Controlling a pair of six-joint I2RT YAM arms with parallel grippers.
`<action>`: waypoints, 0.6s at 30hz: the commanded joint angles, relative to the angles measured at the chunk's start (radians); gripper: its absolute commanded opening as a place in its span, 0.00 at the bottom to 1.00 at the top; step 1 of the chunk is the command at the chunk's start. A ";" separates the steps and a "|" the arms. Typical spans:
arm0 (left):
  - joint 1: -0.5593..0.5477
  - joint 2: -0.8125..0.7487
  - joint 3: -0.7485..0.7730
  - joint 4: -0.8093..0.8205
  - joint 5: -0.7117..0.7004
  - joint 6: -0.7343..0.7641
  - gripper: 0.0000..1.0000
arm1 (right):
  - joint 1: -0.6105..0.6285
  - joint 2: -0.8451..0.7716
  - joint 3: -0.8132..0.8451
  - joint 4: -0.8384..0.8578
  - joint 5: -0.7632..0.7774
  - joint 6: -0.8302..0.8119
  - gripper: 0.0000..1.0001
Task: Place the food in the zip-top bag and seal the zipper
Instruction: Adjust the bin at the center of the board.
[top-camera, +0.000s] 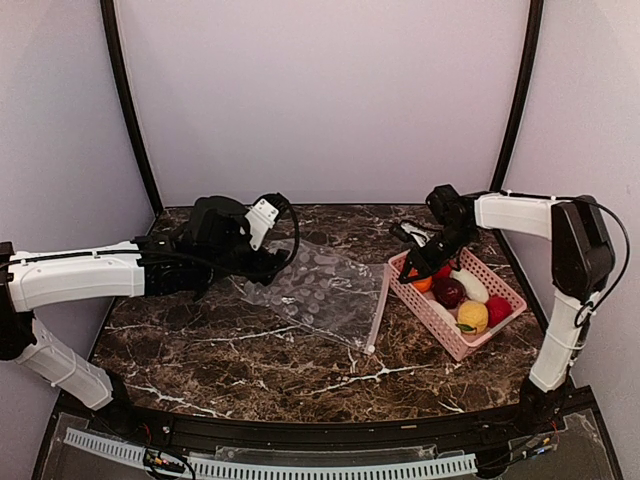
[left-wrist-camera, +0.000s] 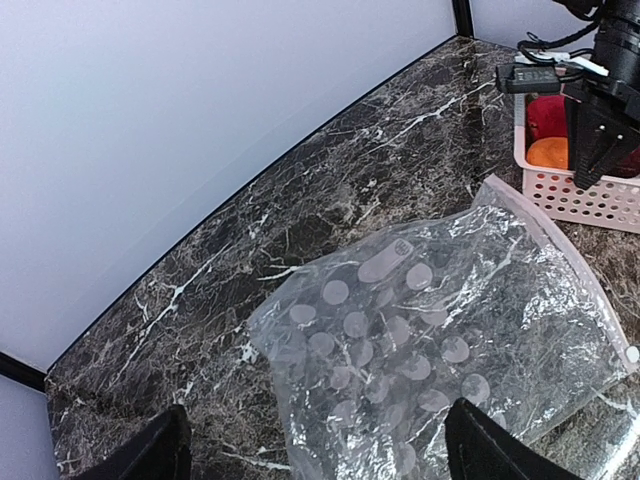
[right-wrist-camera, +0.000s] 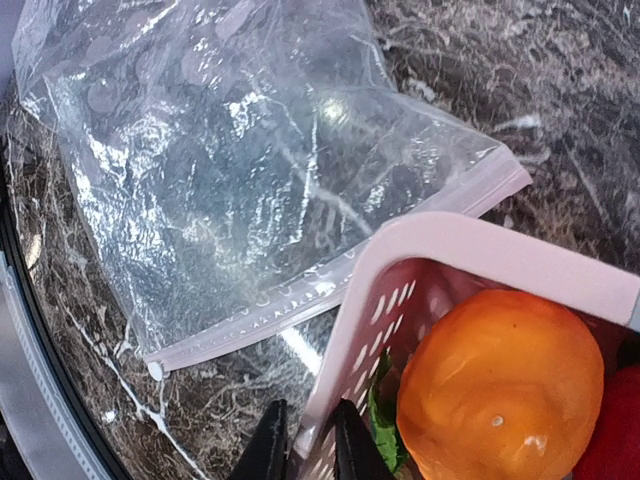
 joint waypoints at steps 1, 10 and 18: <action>-0.001 -0.037 -0.016 0.003 0.013 0.012 0.87 | 0.006 0.080 0.116 0.066 0.029 0.060 0.12; -0.002 -0.029 -0.032 0.031 -0.015 0.047 0.83 | 0.004 0.267 0.384 0.071 0.098 0.151 0.10; -0.015 -0.022 -0.023 0.011 0.021 0.043 0.83 | -0.030 0.112 0.336 0.013 0.071 0.056 0.32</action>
